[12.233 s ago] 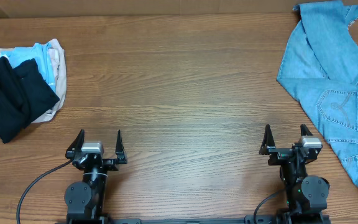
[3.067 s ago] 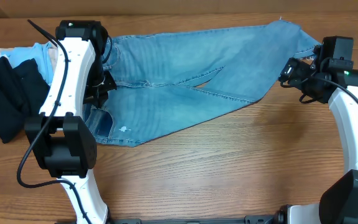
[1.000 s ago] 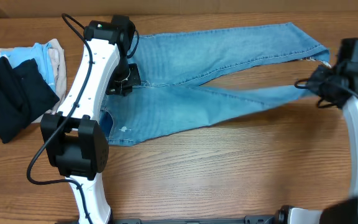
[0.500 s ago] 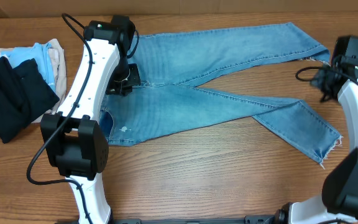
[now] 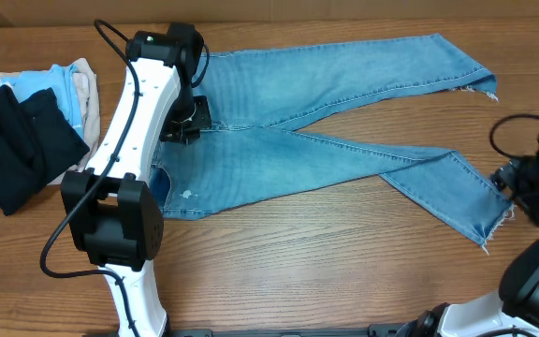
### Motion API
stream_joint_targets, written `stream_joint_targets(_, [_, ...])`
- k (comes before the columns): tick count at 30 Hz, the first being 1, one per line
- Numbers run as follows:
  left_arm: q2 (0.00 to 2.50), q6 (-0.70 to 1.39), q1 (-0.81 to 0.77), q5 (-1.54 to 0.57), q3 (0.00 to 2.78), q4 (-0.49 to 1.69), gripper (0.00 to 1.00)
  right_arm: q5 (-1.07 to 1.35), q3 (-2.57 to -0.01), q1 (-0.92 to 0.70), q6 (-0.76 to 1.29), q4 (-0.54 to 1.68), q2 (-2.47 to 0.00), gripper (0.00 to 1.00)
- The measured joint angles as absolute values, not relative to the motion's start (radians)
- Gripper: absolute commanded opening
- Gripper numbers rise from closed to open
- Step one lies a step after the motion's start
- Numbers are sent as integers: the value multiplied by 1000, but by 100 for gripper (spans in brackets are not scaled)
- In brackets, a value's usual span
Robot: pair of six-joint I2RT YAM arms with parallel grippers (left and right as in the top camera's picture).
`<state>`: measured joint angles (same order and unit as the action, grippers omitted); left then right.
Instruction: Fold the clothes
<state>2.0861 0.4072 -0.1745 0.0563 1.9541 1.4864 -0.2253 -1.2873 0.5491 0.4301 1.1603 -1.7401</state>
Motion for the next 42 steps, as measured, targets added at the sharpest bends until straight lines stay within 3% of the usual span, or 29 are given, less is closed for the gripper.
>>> stream_joint_targets(10, [2086, 407, -175, 56, 1954, 1484, 13, -163, -1043, 565, 433, 962, -1740, 77])
stream_joint_targets(12, [2086, 407, -175, 56, 1954, 1484, 13, -160, -1001, 563, 433, 920, -1740, 70])
stream_joint_targets(15, [2086, 407, -175, 56, 1954, 1485, 13, -147, -954, 563, 429, 846, -1728, 47])
stream_joint_targets(17, [2086, 407, -175, 56, 1954, 1484, 13, -129, -935, 562, 434, 799, -1718, 11])
stream_joint_targets(18, [2086, 407, -175, 56, 1954, 1484, 13, -113, -928, 561, 436, 776, -1715, 4])
stream_joint_targets(23, [2086, 407, -175, 56, 1954, 1484, 14, -97, -925, 562, 441, 769, -1710, 4])
stream_joint_targets(27, [2086, 407, -175, 56, 1954, 1485, 14, -134, -974, 586, 444, 894, -1708, 4])
stream_joint_targets(33, [2086, 407, -175, 56, 1954, 1485, 16, -249, -1246, 654, 417, 995, -1673, 4])
stream_joint_targets(42, [2086, 392, -175, 56, 1954, 1493, 35, -300, -1345, 661, 363, 987, -1640, 4])
